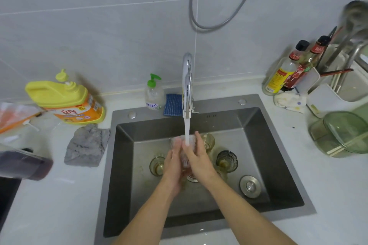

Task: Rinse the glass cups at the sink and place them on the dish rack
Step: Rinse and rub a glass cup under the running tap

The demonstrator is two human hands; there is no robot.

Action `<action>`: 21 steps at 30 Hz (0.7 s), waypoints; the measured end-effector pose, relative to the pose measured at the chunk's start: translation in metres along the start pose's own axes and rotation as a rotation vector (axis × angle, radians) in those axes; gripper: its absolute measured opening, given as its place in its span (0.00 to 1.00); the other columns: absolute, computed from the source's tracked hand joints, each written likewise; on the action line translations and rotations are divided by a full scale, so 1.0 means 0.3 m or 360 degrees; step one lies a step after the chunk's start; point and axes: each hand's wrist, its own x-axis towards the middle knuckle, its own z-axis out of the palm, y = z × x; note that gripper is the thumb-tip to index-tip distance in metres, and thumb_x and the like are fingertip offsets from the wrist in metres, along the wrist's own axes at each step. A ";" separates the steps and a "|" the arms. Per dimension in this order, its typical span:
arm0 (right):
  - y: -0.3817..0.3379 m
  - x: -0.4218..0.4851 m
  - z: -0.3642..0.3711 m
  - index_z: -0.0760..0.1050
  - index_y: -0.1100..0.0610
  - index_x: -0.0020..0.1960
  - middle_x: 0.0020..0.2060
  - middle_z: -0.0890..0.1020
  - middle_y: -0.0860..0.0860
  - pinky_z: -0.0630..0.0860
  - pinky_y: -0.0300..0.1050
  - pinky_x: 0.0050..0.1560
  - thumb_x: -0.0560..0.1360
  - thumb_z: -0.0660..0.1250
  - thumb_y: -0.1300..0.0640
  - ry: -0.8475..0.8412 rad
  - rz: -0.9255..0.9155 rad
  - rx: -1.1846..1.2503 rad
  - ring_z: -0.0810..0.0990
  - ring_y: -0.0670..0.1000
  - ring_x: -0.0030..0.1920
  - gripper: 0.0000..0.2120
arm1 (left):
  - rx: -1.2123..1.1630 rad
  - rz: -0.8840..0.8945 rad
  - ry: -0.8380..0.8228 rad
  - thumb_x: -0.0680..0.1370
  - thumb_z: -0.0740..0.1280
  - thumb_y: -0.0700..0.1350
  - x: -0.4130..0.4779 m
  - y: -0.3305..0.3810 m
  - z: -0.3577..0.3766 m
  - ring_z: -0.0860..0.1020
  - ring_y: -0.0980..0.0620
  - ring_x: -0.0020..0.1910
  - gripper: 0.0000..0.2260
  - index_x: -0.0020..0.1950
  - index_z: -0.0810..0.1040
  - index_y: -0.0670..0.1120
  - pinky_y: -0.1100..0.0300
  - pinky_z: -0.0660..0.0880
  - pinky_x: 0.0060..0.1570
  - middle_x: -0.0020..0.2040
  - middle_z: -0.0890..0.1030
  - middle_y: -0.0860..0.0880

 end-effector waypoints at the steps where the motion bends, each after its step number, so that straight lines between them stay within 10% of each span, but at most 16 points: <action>1: -0.008 0.008 -0.012 0.58 0.45 0.81 0.72 0.73 0.45 0.76 0.56 0.69 0.75 0.66 0.30 0.0009 0.0048 0.0073 0.77 0.50 0.70 0.41 | 0.0021 -0.0014 -0.0059 0.66 0.71 0.77 -0.002 0.004 -0.001 0.85 0.43 0.59 0.39 0.66 0.83 0.52 0.40 0.82 0.59 0.61 0.86 0.45; 4: -0.037 0.039 -0.013 0.74 0.50 0.70 0.60 0.84 0.52 0.82 0.50 0.59 0.70 0.60 0.23 0.0158 0.0089 0.0132 0.85 0.51 0.58 0.40 | 0.0154 0.0020 -0.0090 0.66 0.66 0.79 0.008 0.026 -0.002 0.87 0.46 0.56 0.40 0.66 0.83 0.52 0.43 0.83 0.58 0.57 0.88 0.46; 9: -0.055 -0.015 0.024 0.58 0.49 0.79 0.61 0.78 0.48 0.71 0.44 0.61 0.85 0.46 0.37 0.0110 0.0049 0.0042 0.77 0.51 0.63 0.27 | 0.0150 0.0068 0.0050 0.61 0.72 0.71 0.027 0.066 -0.013 0.85 0.44 0.56 0.41 0.68 0.75 0.51 0.43 0.81 0.61 0.59 0.85 0.44; 12: -0.042 0.003 0.009 0.52 0.40 0.82 0.74 0.74 0.53 0.74 0.54 0.70 0.79 0.60 0.31 -0.0069 0.0109 0.0070 0.77 0.56 0.69 0.36 | 0.0095 0.0058 0.0059 0.66 0.72 0.73 0.023 0.069 -0.036 0.86 0.42 0.55 0.39 0.68 0.77 0.50 0.41 0.81 0.59 0.58 0.87 0.43; 16: -0.042 0.069 -0.040 0.70 0.43 0.71 0.66 0.81 0.52 0.78 0.67 0.64 0.56 0.79 0.27 -0.0225 0.0242 0.0432 0.83 0.58 0.63 0.48 | -0.0082 -0.0062 -0.0136 0.82 0.59 0.67 -0.016 0.090 -0.031 0.85 0.44 0.60 0.27 0.64 0.84 0.48 0.39 0.77 0.65 0.61 0.86 0.43; 21: -0.051 0.086 -0.022 0.63 0.48 0.79 0.72 0.76 0.53 0.71 0.64 0.73 0.75 0.51 0.22 -0.0102 0.0224 0.0255 0.75 0.58 0.72 0.43 | 0.0012 -0.0013 -0.0141 0.72 0.72 0.62 -0.021 0.119 -0.002 0.87 0.47 0.54 0.31 0.69 0.78 0.44 0.49 0.81 0.53 0.57 0.88 0.45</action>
